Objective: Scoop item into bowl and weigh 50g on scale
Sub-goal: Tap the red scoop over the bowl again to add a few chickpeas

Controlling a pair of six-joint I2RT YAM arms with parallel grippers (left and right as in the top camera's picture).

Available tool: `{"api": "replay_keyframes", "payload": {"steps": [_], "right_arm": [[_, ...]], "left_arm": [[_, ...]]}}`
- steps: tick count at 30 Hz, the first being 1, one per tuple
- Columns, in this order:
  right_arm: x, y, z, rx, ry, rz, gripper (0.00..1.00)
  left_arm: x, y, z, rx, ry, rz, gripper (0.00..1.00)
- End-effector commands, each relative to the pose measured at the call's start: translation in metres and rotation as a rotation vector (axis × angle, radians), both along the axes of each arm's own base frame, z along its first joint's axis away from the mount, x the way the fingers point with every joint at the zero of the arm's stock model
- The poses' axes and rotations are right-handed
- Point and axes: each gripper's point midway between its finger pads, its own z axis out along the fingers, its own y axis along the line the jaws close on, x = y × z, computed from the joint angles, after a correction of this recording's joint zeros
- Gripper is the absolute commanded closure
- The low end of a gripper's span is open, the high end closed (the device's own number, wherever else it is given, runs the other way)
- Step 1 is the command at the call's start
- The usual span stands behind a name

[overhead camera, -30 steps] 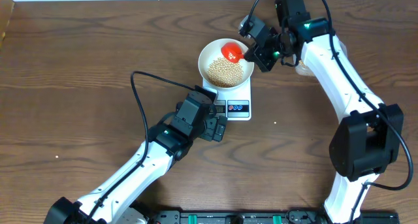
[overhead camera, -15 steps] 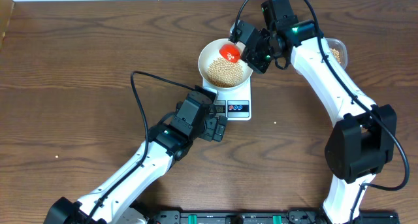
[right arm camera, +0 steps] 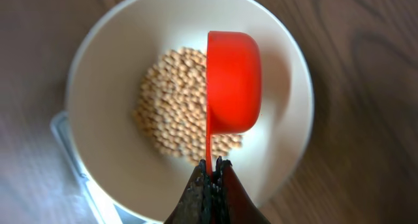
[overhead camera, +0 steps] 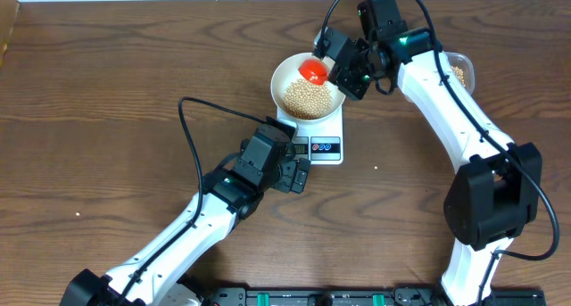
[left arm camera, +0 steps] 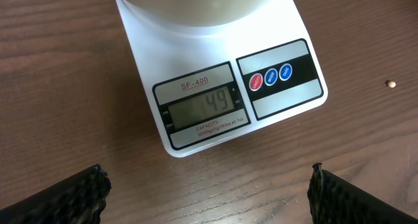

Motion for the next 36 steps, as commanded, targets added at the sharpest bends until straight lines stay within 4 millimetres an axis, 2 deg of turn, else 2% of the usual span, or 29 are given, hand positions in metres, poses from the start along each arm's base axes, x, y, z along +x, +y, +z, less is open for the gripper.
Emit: {"api": "replay_keyframes", "payload": {"steps": [1,10,16,36], "right_arm": [[-0.005,0.012,0.033,0.145,0.035,-0.031,0.99],[-0.002,-0.006,0.050,0.327,0.125,-0.067,0.99],[0.002,-0.017,0.051,0.345,0.137,-0.093,0.99],[0.001,-0.015,0.051,0.344,0.139,-0.088,0.99]], "left_arm": [[-0.001,0.001,-0.001,0.001,0.002,-0.004,0.01],[-0.001,0.001,-0.001,0.001,0.002,-0.004,0.01],[-0.001,0.001,-0.001,0.001,0.002,-0.004,0.01],[-0.001,0.001,-0.001,0.001,0.002,-0.004,0.01]]}}
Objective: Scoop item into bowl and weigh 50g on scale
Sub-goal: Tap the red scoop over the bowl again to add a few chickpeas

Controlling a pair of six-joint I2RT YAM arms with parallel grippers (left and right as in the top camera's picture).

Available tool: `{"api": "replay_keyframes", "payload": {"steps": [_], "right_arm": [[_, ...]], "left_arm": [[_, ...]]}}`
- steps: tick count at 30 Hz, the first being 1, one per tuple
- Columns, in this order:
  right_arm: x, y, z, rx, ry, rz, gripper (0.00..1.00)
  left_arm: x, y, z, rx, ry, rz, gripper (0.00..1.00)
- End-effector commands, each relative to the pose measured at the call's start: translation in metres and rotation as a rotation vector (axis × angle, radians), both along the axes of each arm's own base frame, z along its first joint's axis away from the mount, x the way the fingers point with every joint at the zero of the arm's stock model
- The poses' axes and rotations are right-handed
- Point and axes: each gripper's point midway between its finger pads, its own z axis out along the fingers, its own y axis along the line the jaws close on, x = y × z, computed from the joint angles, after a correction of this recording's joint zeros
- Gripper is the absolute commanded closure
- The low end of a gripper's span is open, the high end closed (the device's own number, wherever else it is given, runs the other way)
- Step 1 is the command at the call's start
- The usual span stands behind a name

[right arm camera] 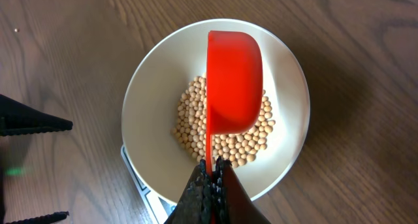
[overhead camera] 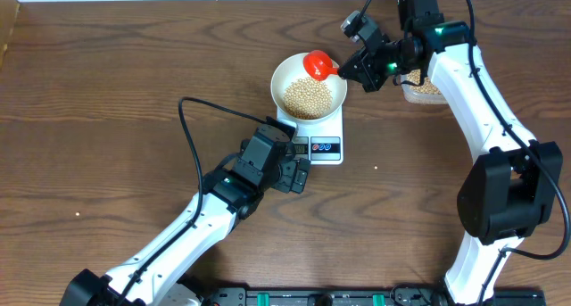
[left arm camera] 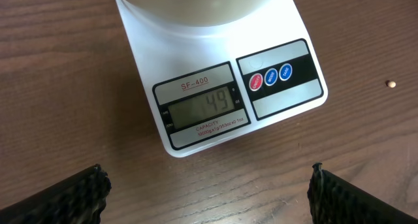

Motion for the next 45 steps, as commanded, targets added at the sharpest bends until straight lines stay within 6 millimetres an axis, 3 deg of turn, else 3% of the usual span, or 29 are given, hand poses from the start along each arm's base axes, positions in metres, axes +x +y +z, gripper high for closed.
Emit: {"api": "replay_keyframes", "payload": {"steps": [1,7,14,25,35,39,45], "right_arm": [[-0.002,0.006,0.028,0.038,-0.045,0.010,0.99],[-0.005,0.015,0.022,-0.013,-0.068,0.030,0.99],[-0.005,0.018,0.002,-0.235,-0.128,0.014,0.99],[-0.003,0.019,-0.008,-0.421,-0.198,-0.008,0.99],[-0.003,0.021,-0.008,-0.415,-0.205,0.001,0.99],[-0.009,0.031,-0.003,-0.324,-0.176,0.039,0.99],[-0.009,0.029,0.003,-0.224,-0.136,0.037,0.99]], "left_arm": [[-0.001,0.001,-0.001,0.001,0.002,-0.003,0.01],[-0.001,0.001,-0.001,0.001,0.002,-0.004,0.01],[-0.001,0.001,-0.001,0.001,0.002,-0.004,0.01],[-0.001,0.001,-0.001,0.001,0.002,-0.004,0.01],[-0.001,0.001,-0.001,0.001,0.002,-0.004,0.01],[-0.001,0.001,-0.001,0.001,0.002,-0.004,0.01],[-0.001,0.001,-0.001,0.001,0.002,-0.004,0.01]]}}
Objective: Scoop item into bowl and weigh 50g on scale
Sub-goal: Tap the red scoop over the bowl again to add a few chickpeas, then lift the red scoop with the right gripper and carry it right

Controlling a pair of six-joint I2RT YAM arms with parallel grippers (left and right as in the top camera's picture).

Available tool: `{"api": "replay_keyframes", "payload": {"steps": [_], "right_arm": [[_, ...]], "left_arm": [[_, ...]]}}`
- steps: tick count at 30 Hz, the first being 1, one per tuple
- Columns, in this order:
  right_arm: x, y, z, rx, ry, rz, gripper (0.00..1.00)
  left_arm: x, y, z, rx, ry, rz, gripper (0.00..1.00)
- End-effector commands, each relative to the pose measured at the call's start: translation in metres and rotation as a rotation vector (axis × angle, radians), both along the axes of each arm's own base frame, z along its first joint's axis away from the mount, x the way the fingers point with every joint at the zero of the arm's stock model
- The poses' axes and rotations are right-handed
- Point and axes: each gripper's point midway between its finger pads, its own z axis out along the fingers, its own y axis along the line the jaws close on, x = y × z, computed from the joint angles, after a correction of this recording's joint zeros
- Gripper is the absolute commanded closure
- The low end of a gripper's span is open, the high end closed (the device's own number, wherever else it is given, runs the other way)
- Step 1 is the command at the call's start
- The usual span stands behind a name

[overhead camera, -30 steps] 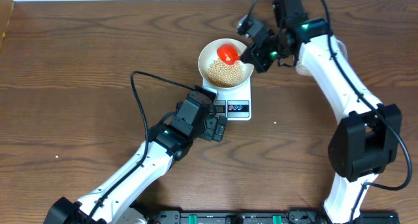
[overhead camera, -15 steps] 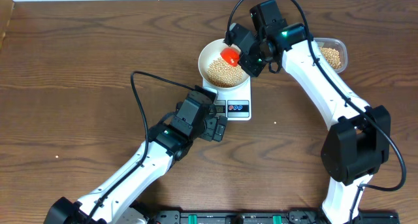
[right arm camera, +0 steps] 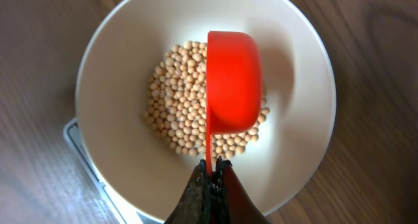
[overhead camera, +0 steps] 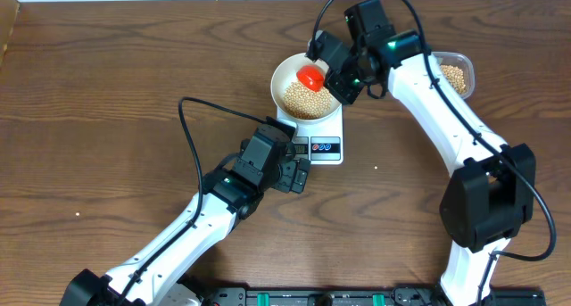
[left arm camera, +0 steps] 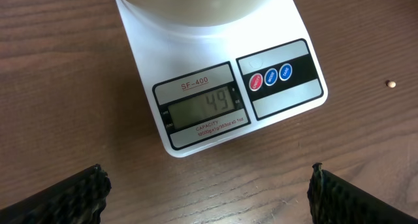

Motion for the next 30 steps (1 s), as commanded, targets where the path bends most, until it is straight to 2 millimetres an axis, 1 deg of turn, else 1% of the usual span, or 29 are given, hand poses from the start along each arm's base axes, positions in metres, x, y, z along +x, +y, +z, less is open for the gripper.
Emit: {"api": "replay_keyframes", "payload": {"steps": [1,11,14,19,23,27,30], "right_arm": [[0.002,0.002,0.033,0.120,-0.020,0.014,0.99],[0.003,-0.006,0.045,0.264,0.029,0.020,0.99],[0.004,-0.009,0.046,0.267,0.030,0.016,0.99],[0.006,-0.011,0.042,0.231,0.016,0.004,0.99],[0.006,-0.009,0.046,0.186,-0.018,0.000,0.99],[0.009,-0.015,0.060,0.116,-0.101,-0.020,0.99],[0.008,-0.021,0.076,0.057,-0.175,-0.031,0.99]], "left_arm": [[-0.001,0.001,-0.001,0.001,0.002,-0.004,0.01],[-0.001,0.001,-0.001,0.001,0.002,-0.004,0.01],[-0.001,0.001,-0.001,0.001,0.002,-0.004,0.01],[-0.001,0.001,-0.001,0.001,0.002,-0.004,0.01],[-0.001,0.001,-0.001,0.001,0.002,-0.004,0.01],[-0.001,0.001,-0.001,0.001,0.002,-0.004,0.01],[-0.001,0.001,-0.001,0.001,0.002,-0.004,0.01]]}}
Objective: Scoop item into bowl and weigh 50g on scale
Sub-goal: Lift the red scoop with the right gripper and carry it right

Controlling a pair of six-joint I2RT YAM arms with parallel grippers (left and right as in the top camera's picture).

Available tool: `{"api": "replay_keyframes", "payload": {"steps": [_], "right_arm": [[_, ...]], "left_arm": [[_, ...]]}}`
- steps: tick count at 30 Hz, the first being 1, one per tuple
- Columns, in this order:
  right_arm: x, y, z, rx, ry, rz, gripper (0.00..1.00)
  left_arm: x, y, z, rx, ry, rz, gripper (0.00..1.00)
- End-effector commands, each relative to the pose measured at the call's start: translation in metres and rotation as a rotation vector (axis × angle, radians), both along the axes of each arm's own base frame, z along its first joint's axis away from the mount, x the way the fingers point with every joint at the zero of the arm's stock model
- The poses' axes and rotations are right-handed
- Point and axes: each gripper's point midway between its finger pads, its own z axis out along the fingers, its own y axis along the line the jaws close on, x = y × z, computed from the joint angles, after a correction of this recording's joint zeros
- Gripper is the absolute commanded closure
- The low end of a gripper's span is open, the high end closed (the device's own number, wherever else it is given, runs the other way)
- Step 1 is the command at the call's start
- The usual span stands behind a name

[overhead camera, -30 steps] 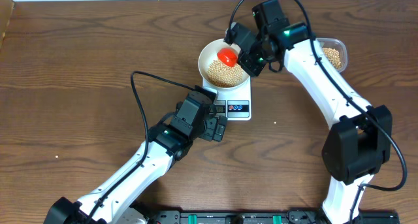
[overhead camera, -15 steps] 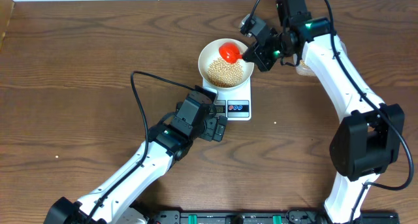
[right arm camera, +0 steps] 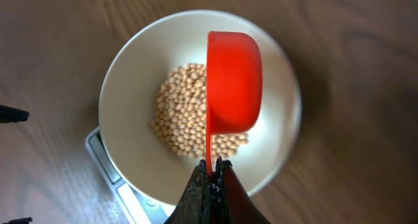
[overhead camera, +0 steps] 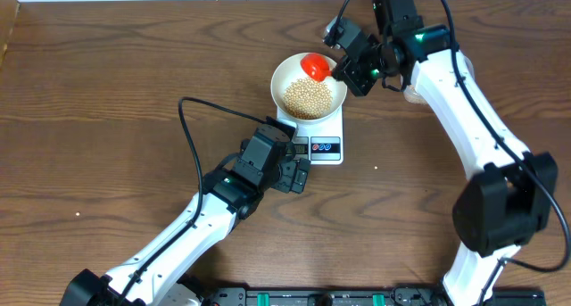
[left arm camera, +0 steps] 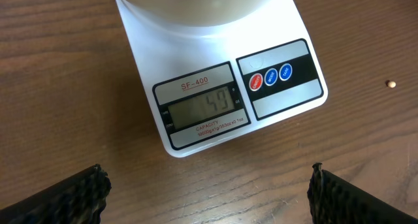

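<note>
A cream bowl (overhead camera: pixel 278 81) of pale beans (overhead camera: pixel 308 97) stands on the white scale (overhead camera: pixel 325 148). My right gripper (overhead camera: pixel 340 70) is shut on the handle of a red scoop (overhead camera: pixel 313 66), held at the bowl's far rim. In the right wrist view the gripper (right arm camera: pixel 210 164) holds the scoop (right arm camera: pixel 234 80) turned on its side over the beans (right arm camera: pixel 183 123) and the bowl (right arm camera: pixel 124 87). My left gripper (overhead camera: pixel 300 176) hovers open in front of the scale. In its wrist view (left arm camera: pixel 208 170) the display (left arm camera: pixel 200 106) shows a number starting with 5.
One stray bean (left arm camera: pixel 392 84) lies on the wooden table right of the scale (left arm camera: pixel 215 61). The left arm's black cable (overhead camera: pixel 191 119) loops over the table left of the scale. My right arm reaches in from the right edge.
My right gripper has moved the scoop from over the middle of the beans to the bowl's far right rim and higher. The scale reading went from 49 to a number starting with 5.
The scoop was held over the beans with the scale at 49. Then it was at the bowl's far right rim. Then it was back over the middle of the bowl, still at 49. Now it is drawn back and the reading is higher. The left gripper stayed open.
</note>
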Motion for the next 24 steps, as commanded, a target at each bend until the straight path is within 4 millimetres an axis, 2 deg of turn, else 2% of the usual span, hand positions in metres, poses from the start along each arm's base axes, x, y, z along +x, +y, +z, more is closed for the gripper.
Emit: {"api": "replay_keyframes", "payload": {"steps": [1,6,8,24], "right_arm": [[0.003,-0.008,0.047,-0.082,-0.169,-0.030,0.99],[0.003,-0.016,0.073,-0.186,-0.287,-0.089,0.99],[0.003,-0.016,0.076,-0.213,-0.312,-0.102,0.99],[0.003,-0.009,0.079,-0.208,-0.324,-0.104,0.99]], "left_arm": [[-0.001,0.001,-0.001,0.001,0.002,-0.004,0.01],[-0.001,0.001,-0.001,0.001,0.002,-0.004,0.01],[-0.001,0.001,-0.001,0.001,0.002,-0.004,0.01],[-0.001,0.001,-0.001,0.002,0.002,-0.004,0.01]]}}
